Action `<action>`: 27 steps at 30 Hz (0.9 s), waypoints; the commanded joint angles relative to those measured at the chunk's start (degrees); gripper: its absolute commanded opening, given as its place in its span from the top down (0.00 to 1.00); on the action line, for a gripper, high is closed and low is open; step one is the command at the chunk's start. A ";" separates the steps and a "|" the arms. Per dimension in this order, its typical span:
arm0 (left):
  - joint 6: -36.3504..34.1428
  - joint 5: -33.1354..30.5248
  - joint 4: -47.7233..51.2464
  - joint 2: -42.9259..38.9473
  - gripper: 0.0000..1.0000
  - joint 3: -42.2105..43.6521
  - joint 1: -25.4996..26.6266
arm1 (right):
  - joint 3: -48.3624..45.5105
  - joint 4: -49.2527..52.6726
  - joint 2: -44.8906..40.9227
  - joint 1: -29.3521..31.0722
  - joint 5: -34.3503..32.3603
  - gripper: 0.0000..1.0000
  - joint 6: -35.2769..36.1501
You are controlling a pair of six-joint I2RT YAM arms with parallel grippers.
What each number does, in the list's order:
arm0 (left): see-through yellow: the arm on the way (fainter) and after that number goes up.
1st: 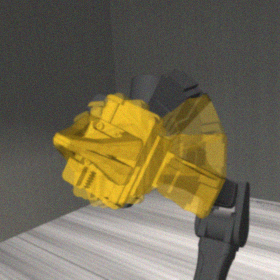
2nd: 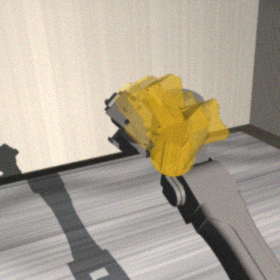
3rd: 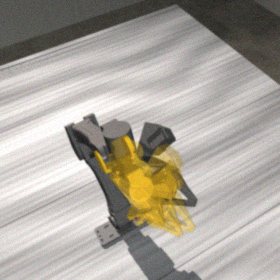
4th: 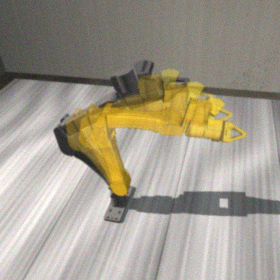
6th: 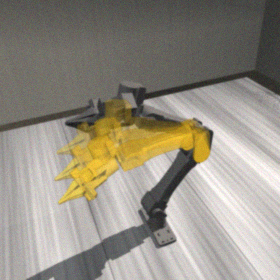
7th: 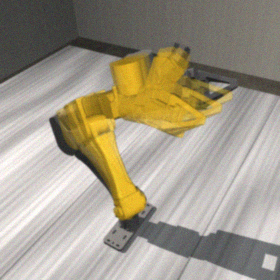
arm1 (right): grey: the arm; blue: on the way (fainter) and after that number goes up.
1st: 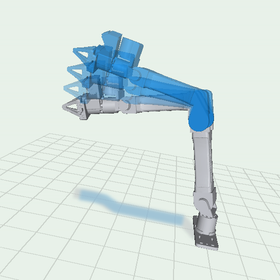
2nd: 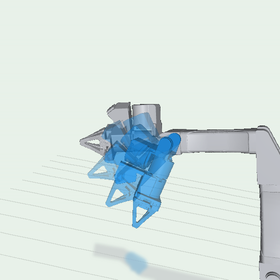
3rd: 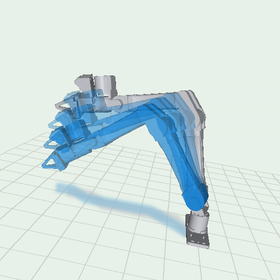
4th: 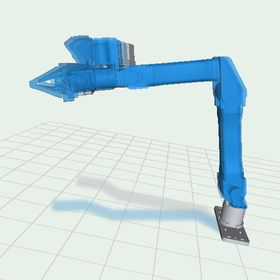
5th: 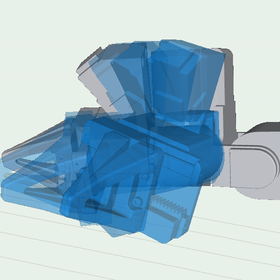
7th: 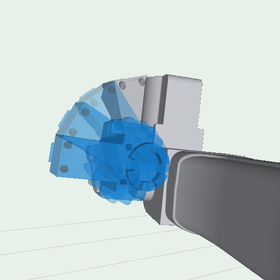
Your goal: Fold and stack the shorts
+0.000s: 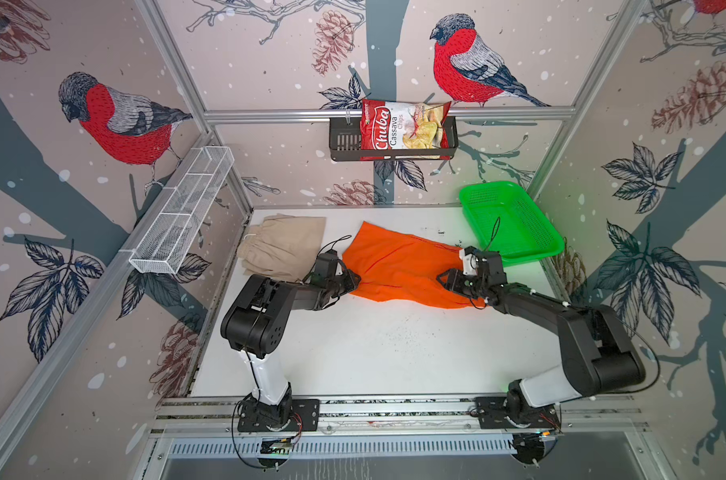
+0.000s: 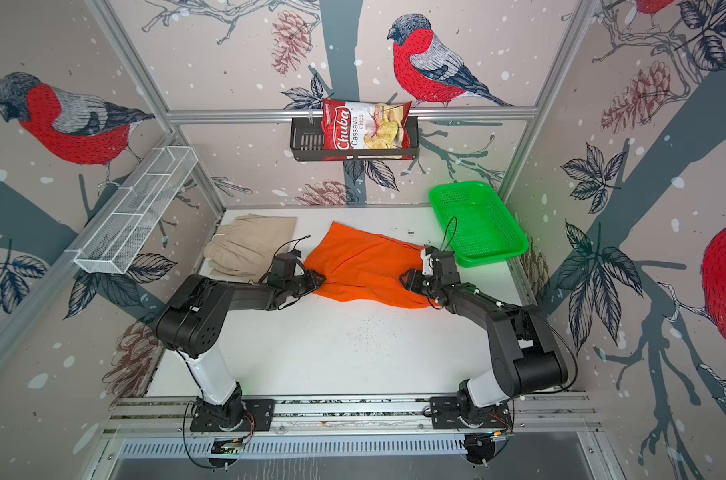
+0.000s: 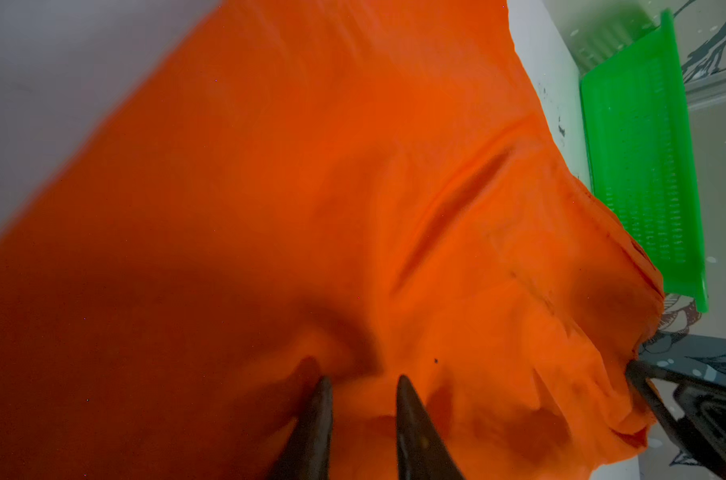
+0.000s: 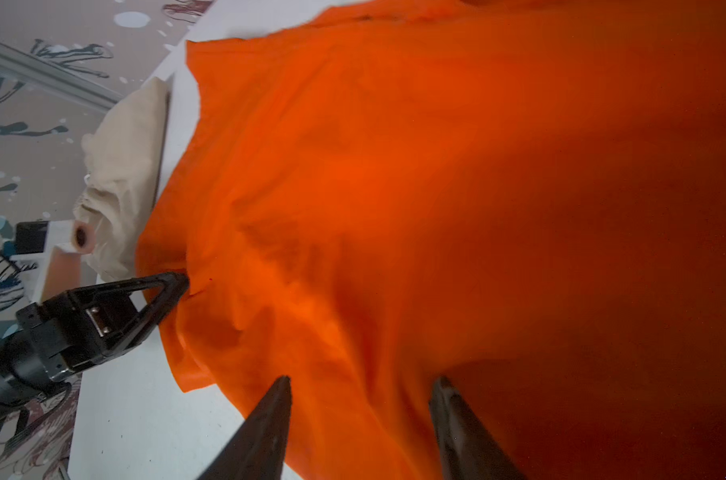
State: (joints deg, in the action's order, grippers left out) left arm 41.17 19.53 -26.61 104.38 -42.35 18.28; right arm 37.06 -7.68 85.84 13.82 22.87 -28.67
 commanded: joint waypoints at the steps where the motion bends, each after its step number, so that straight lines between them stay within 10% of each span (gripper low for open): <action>1: 2.16 -1.27 -1.02 0.59 0.73 2.68 -1.19 | -2.15 -2.39 0.48 -2.13 0.68 0.44 -0.20; 17: 1.56 -9.62 10.71 -20.63 0.75 20.81 -1.81 | -17.30 2.92 -8.56 1.61 -0.99 0.44 -2.07; 27: -0.85 -12.35 18.86 -44.37 0.69 19.03 1.56 | -5.11 12.96 -23.75 2.59 -0.82 0.41 -1.51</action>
State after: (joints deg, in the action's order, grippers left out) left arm 41.98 8.95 -9.69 61.30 -21.69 18.79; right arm 29.67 2.68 63.00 16.43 21.63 -29.95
